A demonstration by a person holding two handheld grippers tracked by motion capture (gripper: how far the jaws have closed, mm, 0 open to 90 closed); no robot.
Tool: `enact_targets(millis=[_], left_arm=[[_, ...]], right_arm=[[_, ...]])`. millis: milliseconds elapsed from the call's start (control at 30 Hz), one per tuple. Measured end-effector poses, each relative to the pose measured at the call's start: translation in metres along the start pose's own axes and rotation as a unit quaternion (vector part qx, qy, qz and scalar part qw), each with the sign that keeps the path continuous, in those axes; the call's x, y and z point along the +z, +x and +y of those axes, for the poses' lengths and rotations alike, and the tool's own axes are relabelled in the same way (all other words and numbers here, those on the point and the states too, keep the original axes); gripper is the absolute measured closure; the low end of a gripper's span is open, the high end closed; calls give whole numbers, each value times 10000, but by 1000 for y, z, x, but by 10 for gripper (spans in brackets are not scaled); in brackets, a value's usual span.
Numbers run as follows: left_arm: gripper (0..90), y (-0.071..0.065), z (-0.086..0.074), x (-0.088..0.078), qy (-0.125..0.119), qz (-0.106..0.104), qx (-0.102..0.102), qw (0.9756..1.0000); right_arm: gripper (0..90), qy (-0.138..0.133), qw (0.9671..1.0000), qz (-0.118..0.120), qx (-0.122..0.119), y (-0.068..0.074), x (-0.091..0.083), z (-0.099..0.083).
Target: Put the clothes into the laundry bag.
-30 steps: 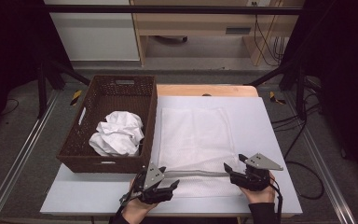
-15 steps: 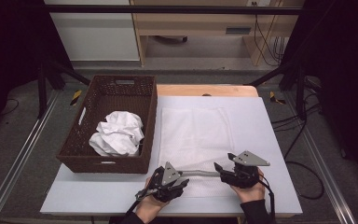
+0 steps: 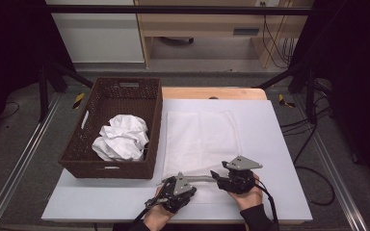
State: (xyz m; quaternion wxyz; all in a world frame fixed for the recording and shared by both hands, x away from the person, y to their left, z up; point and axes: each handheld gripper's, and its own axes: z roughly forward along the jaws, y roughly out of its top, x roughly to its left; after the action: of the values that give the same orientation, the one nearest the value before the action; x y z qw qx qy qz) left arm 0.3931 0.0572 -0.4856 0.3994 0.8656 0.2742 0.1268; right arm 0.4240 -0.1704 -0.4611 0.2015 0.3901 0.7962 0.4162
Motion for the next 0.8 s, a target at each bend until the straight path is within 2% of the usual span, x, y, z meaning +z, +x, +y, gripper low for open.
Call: enact_targets(millis=[133, 167, 333, 467, 567, 800], left_arm=[[885, 1, 0, 0, 23, -38, -17, 10000], [885, 1, 0, 0, 23, -47, -27, 10000], [883, 1, 0, 0, 2, -38, -58, 10000], [884, 1, 0, 0, 5, -31, -72, 10000], [883, 1, 0, 0, 29, -35, -79, 10000], [879, 0, 0, -1, 46, -60, -62, 10000]], right_arm=[[497, 192, 9996, 129, -143, 6, 10, -2], [505, 238, 9996, 141, -116, 8, 13, -2], [567, 337, 9987, 301, -220, 14, 20, -2], [608, 461, 9981, 308, -279, 16, 25, -3], [632, 566, 9972, 270, -411, 17, 30, -4], [714, 607, 9976, 96, -313, 11, 34, -3]])
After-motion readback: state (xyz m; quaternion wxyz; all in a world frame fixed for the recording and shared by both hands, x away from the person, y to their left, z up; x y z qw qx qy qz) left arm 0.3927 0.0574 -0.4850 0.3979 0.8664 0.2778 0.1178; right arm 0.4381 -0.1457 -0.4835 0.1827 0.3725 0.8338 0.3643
